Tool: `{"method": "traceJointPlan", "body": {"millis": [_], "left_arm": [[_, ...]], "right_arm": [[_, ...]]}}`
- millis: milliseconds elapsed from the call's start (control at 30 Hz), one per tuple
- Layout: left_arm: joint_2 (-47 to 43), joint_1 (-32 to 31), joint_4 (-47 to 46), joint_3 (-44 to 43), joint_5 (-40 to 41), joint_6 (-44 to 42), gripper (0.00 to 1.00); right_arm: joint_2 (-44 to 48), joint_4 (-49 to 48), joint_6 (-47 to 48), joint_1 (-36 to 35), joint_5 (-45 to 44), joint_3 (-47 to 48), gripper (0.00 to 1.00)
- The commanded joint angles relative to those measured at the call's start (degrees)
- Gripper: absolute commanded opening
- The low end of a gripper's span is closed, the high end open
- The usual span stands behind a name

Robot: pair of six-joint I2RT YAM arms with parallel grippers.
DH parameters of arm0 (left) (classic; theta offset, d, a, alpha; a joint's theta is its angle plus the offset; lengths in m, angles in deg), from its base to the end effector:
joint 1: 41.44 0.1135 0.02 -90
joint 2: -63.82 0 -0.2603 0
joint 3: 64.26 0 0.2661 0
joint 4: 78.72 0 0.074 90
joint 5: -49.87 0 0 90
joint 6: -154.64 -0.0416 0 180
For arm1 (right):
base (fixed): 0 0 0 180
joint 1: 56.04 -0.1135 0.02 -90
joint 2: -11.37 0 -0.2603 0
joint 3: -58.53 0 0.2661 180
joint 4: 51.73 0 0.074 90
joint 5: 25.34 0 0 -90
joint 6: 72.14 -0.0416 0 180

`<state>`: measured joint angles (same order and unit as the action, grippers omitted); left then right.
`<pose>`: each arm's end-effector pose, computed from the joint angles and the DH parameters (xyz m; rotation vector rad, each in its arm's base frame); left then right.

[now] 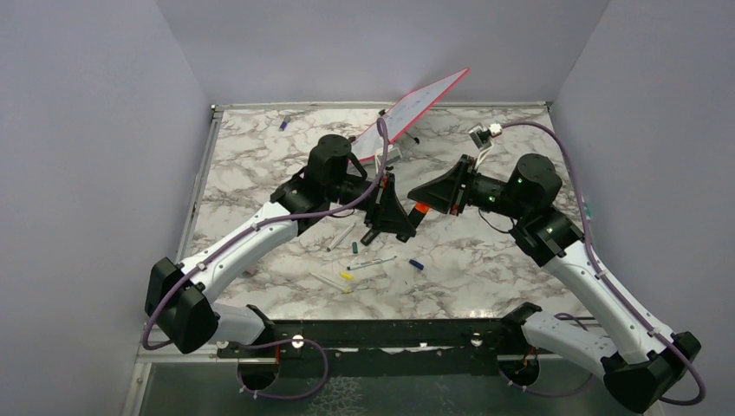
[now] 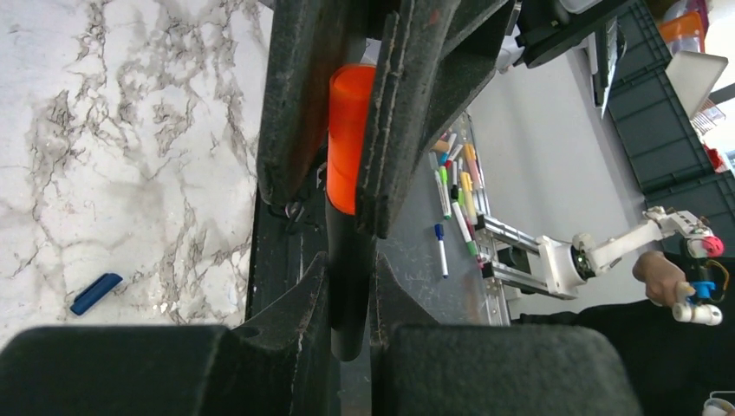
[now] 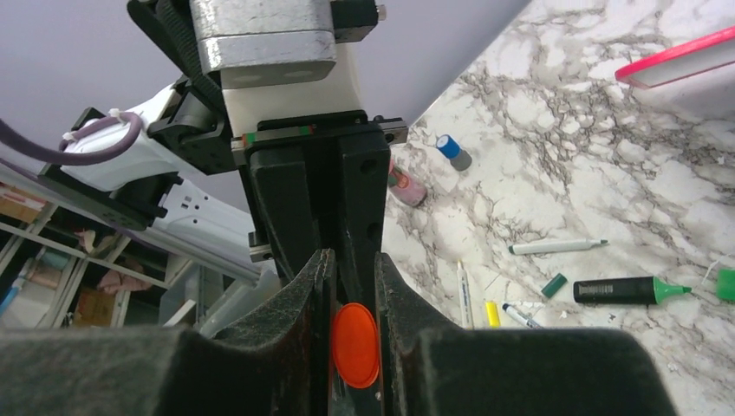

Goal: Insert the pens into the pen caps

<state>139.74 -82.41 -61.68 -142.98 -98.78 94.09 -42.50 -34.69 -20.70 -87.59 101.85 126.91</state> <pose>0.2147 -0.2335 0.3555 1.0215 1.8154 -1.7322 0.1838 0.1424 0.3857 -0.4499 1.7600 1.4265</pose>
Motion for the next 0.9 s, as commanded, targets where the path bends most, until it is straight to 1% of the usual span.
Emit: {"method": "traceJointPlan", "body": {"millis": [0,100,200,300,400,467,533,567,633,667,700,800,867], "left_arm": [[2.8,6.2,-20.5,-10.0,12.8,4.0,0.00],[3.9,7.0,-20.4,-11.3,11.4,4.4,0.00],[4.8,7.0,-20.6,-10.8,10.0,4.6,0.00],[3.6,6.9,-20.9,-7.2,8.7,3.9,0.00],[1.2,6.3,-19.6,-1.5,8.3,1.9,0.00],[-0.2,5.5,-17.9,2.3,8.4,0.2,0.00],[-1.8,4.6,-16.4,6.4,8.4,-1.3,0.00],[-2.6,4.3,-16.0,8.5,8.6,-1.7,0.00],[-4.4,4.0,-15.7,13.3,8.9,-1.9,0.00],[-5.5,4.0,-15.6,15.1,9.3,-1.8,0.00],[-6.5,3.9,-15.1,16.7,9.8,-1.8,0.00],[-9.0,3.7,-13.0,20.1,12.2,-1.9,0.00],[-10.1,3.3,-11.6,21.8,13.9,-1.9,0.00]], "right_arm": [[-0.1,11.7,-2.4,-4.5,24.0,-3.9,0.01],[0.0,11.6,-2.5,-4.5,24.4,-5.3,0.01],[0.7,8.8,-4.1,-4.5,24.1,-7.0,0.01],[1.6,6.7,-6.0,-4.4,19.1,-7.2,0.01],[2.0,3.7,-8.0,-4.4,12.9,-7.3,0.02],[2.3,2.6,-9.2,-4.4,7.8,-7.2,0.11],[2.8,2.9,-9.3,-4.5,2.5,-6.8,0.25],[3.1,3.5,-9.2,-4.4,-0.5,-6.2,0.29],[2.8,5.4,-8.9,-4.4,-5.6,-3.8,0.44],[2.4,7.1,-8.1,-4.4,-7.4,-1.9,0.55],[2.0,8.6,-7.0,-4.4,-9.2,-0.1,0.60],[1.4,13.1,-4.0,-4.5,-14.5,4.2,0.65],[2.2,15.7,-2.9,-4.4,-19.0,5.4,0.69]]}}
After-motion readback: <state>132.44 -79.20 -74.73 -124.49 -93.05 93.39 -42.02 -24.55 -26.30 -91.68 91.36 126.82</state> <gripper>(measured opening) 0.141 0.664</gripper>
